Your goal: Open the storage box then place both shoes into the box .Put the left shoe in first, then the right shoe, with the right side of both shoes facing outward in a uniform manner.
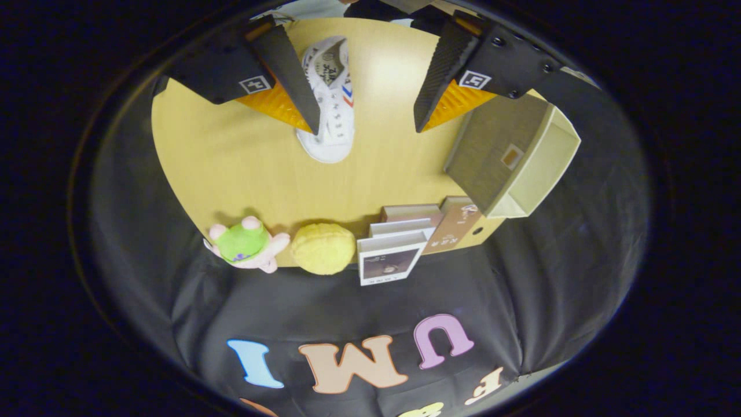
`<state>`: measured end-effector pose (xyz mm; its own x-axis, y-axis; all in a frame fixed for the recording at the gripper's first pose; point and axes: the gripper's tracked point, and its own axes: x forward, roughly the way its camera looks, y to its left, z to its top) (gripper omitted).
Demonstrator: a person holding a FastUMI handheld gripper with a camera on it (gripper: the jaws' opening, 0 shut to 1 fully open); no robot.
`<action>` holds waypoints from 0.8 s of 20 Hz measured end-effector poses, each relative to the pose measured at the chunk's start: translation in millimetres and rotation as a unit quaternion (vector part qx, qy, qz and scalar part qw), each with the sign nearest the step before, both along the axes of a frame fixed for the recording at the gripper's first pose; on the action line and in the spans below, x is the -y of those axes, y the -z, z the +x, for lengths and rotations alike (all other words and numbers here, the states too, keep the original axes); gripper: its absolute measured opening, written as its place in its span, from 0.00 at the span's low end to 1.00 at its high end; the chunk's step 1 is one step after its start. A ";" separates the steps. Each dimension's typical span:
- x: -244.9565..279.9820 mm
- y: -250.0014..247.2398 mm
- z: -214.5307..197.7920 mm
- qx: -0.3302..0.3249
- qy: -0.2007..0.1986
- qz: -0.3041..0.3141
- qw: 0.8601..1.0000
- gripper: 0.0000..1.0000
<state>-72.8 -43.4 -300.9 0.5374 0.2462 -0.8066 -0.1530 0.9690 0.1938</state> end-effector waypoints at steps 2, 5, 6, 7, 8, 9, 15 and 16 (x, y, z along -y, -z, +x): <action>15.7 13.8 -6.3 -0.015 0.002 -0.015 1.000 1.00; 34.4 34.9 -18.5 -0.041 -0.004 -0.035 0.999 1.00; 39.4 43.6 -22.4 -0.049 -0.009 -0.044 0.998 1.00; 43.4 49.5 -25.8 -0.055 -0.014 -0.051 0.997 1.00; 46.9 55.5 -28.5 -0.061 -0.020 -0.058 0.996 1.00; 50.3 61.4 -31.5 -0.067 -0.026 -0.066 0.995 1.00; 69.8 82.4 -31.1 -0.095 -0.055 -0.104 0.989 1.00; 71.5 86.9 -32.8 -0.103 -0.058 -0.109 0.987 1.00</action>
<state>-105.6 -114.9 -387.8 0.3351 0.1046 -0.9364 -0.2450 0.9693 0.0206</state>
